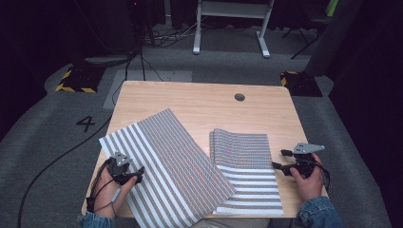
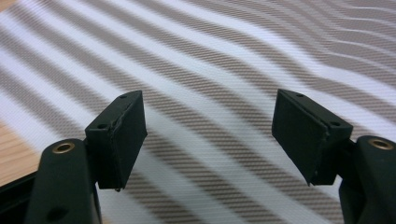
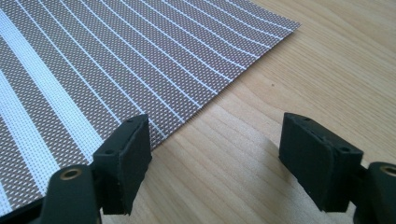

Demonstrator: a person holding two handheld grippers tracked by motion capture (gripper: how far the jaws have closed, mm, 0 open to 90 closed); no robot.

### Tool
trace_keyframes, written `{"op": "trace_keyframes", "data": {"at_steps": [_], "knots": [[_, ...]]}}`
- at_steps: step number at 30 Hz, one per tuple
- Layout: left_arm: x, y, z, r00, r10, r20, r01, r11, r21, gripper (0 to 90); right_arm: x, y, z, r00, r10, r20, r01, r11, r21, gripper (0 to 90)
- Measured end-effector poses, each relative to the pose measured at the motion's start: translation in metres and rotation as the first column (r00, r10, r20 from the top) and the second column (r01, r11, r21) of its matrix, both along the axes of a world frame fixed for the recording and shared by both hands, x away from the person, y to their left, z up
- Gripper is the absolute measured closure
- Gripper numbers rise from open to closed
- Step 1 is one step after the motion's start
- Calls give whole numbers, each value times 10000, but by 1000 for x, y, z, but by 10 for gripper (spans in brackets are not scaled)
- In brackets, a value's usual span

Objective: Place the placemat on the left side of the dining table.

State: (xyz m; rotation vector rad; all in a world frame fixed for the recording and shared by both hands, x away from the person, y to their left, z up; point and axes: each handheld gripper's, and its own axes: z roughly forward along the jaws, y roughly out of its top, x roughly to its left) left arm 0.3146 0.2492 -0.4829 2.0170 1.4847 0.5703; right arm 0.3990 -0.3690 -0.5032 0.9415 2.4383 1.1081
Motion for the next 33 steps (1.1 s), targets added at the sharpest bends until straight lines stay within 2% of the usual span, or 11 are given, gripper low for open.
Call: {"op": "trace_keyframes", "data": {"at_steps": [3, 5, 6, 11, 21, 24, 25, 26, 27, 30, 33], "knots": [[4, 7, -4, 9986, 431, -305, -428, 9990, 127, 252, 0, 0, 0, 10000, 1, -1, -1, 10000, 0, 253], [6, 8, -9, 9971, 471, -604, -470, 9989, 29, 240, 0, 0, 0, 10000, 1, 1, -1, 10000, -2, 253], [6, 9, -10, 9968, 542, -579, -553, 9983, -184, 256, 0, 0, 0, 10000, 0, -2, 0, 10000, -1, 253], [5, 9, -12, 9969, 602, -506, -620, 9974, -360, 256, 0, 0, 0, 10000, 1, -1, -1, 10000, -1, 253], [4, 8, -12, 9977, 569, -358, -580, 9979, -289, 302, 0, 0, 0, 10000, 1, -1, -1, 10000, -1, 253], [3, 7, -12, 10000, 60, -22, -61, 9989, -474, 548, 0, 0, 0, 10000, 2, 1, -2, 10000, -1, 253], [3, 7, -13, 9999, -66, 116, 72, 9987, -513, 548, 0, 0, 0, 10000, 2, 1, -2, 10000, -1, 253], [4, 6, -14, 9996, -122, 240, 135, 9985, -527, 645, 0, 0, 0, 10000, 2, 2, -2, 10000, 0, 253], [4, 6, -15, 9993, -232, 297, 251, 9976, -638, 645, 0, 0, 0, 10000, 2, 2, -2, 10000, 0, 253], [5, 3, -14, 9982, -552, 251, 567, 9963, -638, 816, 0, 0, 0, 10000, 6, 2, -6, 10000, 2, 253], [7, 1, -9, 9964, -797, 304, 816, 9944, -675, 843, 0, 0, 0, 10000, 3, -1, -3, 10000, 2, 253]]}}
